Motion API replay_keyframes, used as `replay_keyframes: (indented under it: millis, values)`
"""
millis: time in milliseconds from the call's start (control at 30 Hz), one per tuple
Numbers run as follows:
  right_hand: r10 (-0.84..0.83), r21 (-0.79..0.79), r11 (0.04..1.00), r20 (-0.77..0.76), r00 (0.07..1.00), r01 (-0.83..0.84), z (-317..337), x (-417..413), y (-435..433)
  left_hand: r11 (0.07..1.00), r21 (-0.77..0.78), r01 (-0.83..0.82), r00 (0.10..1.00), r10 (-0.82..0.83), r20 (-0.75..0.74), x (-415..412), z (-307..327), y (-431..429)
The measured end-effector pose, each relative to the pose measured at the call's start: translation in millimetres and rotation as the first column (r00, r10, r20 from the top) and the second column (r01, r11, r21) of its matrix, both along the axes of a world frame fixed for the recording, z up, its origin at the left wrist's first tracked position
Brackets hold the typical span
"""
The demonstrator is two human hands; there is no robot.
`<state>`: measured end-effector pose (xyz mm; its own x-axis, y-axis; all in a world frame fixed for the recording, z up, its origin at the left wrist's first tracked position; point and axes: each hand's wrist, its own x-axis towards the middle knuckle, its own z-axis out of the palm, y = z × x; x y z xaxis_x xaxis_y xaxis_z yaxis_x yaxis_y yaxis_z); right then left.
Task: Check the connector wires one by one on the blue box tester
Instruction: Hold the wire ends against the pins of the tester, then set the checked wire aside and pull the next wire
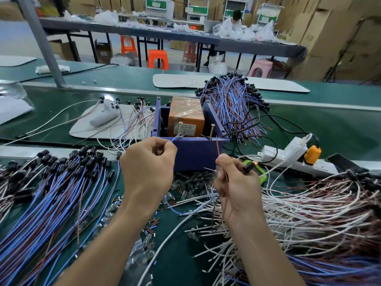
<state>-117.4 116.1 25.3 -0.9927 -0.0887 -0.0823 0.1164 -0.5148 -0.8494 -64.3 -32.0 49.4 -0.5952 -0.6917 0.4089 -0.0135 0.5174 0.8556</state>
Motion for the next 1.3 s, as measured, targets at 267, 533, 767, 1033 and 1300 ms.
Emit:
replay_keyframes:
  millis: [267, 533, 767, 1033, 1300]
  values:
    - [0.151, 0.092, 0.986, -0.114, 0.982, -0.141, 9.3, 14.5, 3.0, 0.783, 0.354, 0.511, 0.825, -0.562, 0.053, -0.6, 6.3, 17.9]
    - [0.377, 0.187, 0.916, -0.095, 0.921, -0.355, 40.3, 22.2, 17.5, 0.474, 0.643, 0.601, 0.704, -0.695, -0.146, 9.6, 30.2, 20.5]
    - [0.193, 0.141, 0.969, 0.080, 0.978, -0.203, 63.5, 35.5, 86.0, 0.561, 0.649, 0.514, 0.776, -0.626, -0.074, 14.6, 47.9, 31.0]
    - [0.033, 0.420, 0.900, 0.207, 0.978, -0.120, 63.0, 52.3, 234.9, 0.765, -0.073, 0.640, 0.673, -0.513, 0.532, 37.8, 27.9, 80.4]
    - [-0.295, 0.991, -0.030, -0.135, 0.946, 0.132, 58.4, 34.2, 314.1, 0.461, -0.245, 0.853, 0.447, -0.400, 0.800, 34.2, 21.6, 145.1]
